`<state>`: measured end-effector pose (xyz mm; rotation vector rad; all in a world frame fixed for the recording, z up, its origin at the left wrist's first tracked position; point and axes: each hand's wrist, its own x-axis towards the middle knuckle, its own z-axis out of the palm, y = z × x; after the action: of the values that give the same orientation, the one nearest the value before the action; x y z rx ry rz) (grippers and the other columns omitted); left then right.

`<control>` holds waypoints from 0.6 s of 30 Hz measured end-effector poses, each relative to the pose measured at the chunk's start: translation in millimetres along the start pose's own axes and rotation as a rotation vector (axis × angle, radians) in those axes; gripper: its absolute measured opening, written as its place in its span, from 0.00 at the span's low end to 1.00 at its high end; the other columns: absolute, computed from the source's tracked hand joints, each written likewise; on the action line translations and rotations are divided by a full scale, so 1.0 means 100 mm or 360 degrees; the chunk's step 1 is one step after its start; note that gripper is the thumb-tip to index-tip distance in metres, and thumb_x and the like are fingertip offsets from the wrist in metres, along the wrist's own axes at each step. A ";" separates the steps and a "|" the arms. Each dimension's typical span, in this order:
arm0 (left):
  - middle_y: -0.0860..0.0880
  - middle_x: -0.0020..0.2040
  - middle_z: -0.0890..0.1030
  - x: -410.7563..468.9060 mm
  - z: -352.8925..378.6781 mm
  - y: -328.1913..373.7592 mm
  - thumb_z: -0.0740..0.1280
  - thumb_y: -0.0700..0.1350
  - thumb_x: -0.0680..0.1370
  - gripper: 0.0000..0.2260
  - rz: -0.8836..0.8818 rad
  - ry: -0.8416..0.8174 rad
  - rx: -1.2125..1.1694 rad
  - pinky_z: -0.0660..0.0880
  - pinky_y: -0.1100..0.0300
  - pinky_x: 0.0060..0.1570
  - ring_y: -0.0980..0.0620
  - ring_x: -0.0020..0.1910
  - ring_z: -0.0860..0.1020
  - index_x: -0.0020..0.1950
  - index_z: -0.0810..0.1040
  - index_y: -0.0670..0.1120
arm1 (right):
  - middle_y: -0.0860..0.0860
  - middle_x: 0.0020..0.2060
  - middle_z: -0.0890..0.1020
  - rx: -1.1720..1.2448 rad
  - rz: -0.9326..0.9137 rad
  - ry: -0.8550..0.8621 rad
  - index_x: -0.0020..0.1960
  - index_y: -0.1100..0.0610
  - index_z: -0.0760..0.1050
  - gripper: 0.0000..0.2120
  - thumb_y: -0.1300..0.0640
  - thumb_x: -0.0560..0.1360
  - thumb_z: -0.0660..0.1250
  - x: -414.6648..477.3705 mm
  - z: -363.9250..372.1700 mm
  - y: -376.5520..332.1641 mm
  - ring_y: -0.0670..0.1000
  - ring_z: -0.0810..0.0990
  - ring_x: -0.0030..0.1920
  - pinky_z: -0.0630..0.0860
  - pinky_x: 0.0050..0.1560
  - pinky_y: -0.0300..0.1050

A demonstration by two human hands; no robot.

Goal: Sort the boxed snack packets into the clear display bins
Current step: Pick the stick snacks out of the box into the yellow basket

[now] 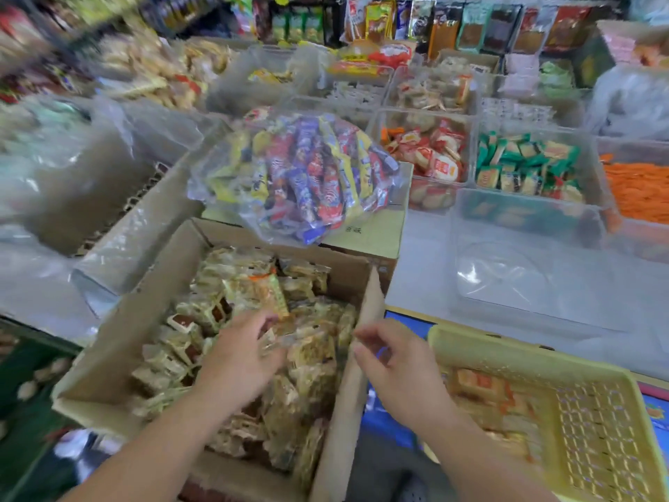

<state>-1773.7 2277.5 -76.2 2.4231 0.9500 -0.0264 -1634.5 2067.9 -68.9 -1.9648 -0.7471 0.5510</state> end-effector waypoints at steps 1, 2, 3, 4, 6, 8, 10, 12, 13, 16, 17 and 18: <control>0.54 0.63 0.77 0.07 -0.09 -0.26 0.70 0.60 0.77 0.24 -0.0051 -0.0044 0.0200 0.75 0.53 0.60 0.52 0.60 0.77 0.71 0.73 0.55 | 0.38 0.44 0.80 0.0007 -0.0016 -0.0057 0.49 0.37 0.77 0.07 0.50 0.77 0.71 0.11 0.16 -0.13 0.39 0.79 0.45 0.72 0.44 0.29; 0.51 0.67 0.76 0.11 -0.15 -0.49 0.68 0.63 0.77 0.28 -0.0073 -0.0097 0.0430 0.74 0.52 0.64 0.48 0.64 0.75 0.74 0.71 0.54 | 0.38 0.47 0.81 -0.0013 -0.0019 -0.0127 0.51 0.37 0.77 0.06 0.48 0.77 0.70 0.25 0.31 -0.25 0.38 0.79 0.48 0.74 0.47 0.30; 0.49 0.69 0.75 0.15 -0.20 -0.70 0.65 0.67 0.76 0.31 -0.0085 -0.0158 0.0642 0.72 0.50 0.66 0.46 0.67 0.73 0.76 0.69 0.55 | 0.38 0.51 0.81 -0.0068 -0.0022 -0.0202 0.56 0.39 0.77 0.08 0.46 0.77 0.69 0.40 0.47 -0.34 0.38 0.79 0.52 0.74 0.51 0.33; 0.48 0.73 0.72 0.17 -0.23 -0.89 0.61 0.69 0.75 0.33 -0.0092 -0.0225 0.0789 0.70 0.47 0.69 0.44 0.71 0.70 0.77 0.67 0.56 | 0.40 0.56 0.80 -0.0169 -0.0031 -0.0275 0.62 0.42 0.76 0.14 0.44 0.77 0.69 0.57 0.63 -0.42 0.39 0.78 0.56 0.75 0.56 0.36; 0.46 0.81 0.62 0.17 -0.26 -1.22 0.57 0.72 0.74 0.36 -0.0095 -0.0410 0.0871 0.63 0.40 0.74 0.40 0.78 0.61 0.80 0.62 0.60 | 0.46 0.63 0.79 -0.0372 0.0009 -0.0400 0.71 0.47 0.71 0.25 0.42 0.77 0.68 0.93 0.96 -0.51 0.45 0.78 0.61 0.74 0.60 0.42; 0.47 0.85 0.47 0.15 -0.25 -1.48 0.56 0.73 0.75 0.37 -0.0035 -0.0619 0.0824 0.55 0.35 0.76 0.40 0.82 0.50 0.82 0.57 0.60 | 0.51 0.65 0.79 -0.0448 0.0204 -0.0478 0.75 0.49 0.65 0.30 0.43 0.77 0.68 1.21 1.27 -0.53 0.51 0.80 0.59 0.75 0.56 0.46; 0.49 0.84 0.38 0.12 -0.24 -1.61 0.57 0.74 0.74 0.39 0.0033 -0.0731 0.0753 0.51 0.34 0.76 0.40 0.82 0.43 0.82 0.55 0.60 | 0.54 0.66 0.78 -0.0515 0.0415 -0.0500 0.76 0.52 0.61 0.34 0.42 0.77 0.69 1.36 1.52 -0.46 0.55 0.79 0.60 0.75 0.55 0.46; 0.49 0.83 0.35 0.10 -0.25 -1.68 0.59 0.76 0.72 0.43 0.0077 -0.0791 0.0694 0.49 0.34 0.77 0.40 0.82 0.40 0.82 0.54 0.60 | 0.55 0.66 0.78 -0.0712 0.0494 -0.0439 0.77 0.53 0.58 0.38 0.39 0.76 0.69 1.39 1.72 -0.37 0.59 0.78 0.63 0.76 0.59 0.51; 0.49 0.83 0.34 0.10 -0.27 -1.70 0.61 0.77 0.70 0.45 0.0106 -0.0826 0.0677 0.49 0.34 0.77 0.41 0.82 0.40 0.82 0.54 0.60 | 0.56 0.65 0.78 -0.0789 0.0495 -0.0397 0.77 0.53 0.57 0.37 0.39 0.76 0.69 1.37 1.79 -0.33 0.60 0.79 0.62 0.77 0.59 0.53; 0.51 0.84 0.40 0.15 -0.44 -1.76 0.66 0.75 0.66 0.46 0.0207 -0.0838 0.0627 0.53 0.37 0.77 0.44 0.83 0.44 0.81 0.57 0.62 | 0.54 0.62 0.79 -0.0851 0.0500 -0.0407 0.75 0.52 0.60 0.34 0.42 0.76 0.68 1.26 1.89 -0.30 0.60 0.79 0.60 0.78 0.55 0.52; 0.52 0.85 0.44 0.17 -0.50 -1.80 0.68 0.73 0.66 0.45 0.0238 -0.0806 0.0621 0.55 0.38 0.77 0.45 0.83 0.46 0.80 0.58 0.63 | 0.52 0.60 0.79 -0.0883 0.0468 -0.0443 0.73 0.52 0.62 0.32 0.43 0.75 0.69 1.21 1.88 -0.32 0.59 0.79 0.58 0.78 0.54 0.51; 0.52 0.85 0.46 0.18 -0.57 -1.85 0.70 0.71 0.67 0.43 0.0259 -0.0785 0.0605 0.56 0.39 0.77 0.46 0.82 0.48 0.79 0.59 0.63 | 0.51 0.58 0.79 -0.0929 0.0396 -0.0452 0.70 0.52 0.66 0.29 0.44 0.73 0.70 1.15 1.86 -0.33 0.57 0.79 0.57 0.78 0.53 0.51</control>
<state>-1887.2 2429.4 -118.3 2.6318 0.5557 -0.7703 -1681.3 2274.1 -135.0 -2.5763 -0.9178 0.8439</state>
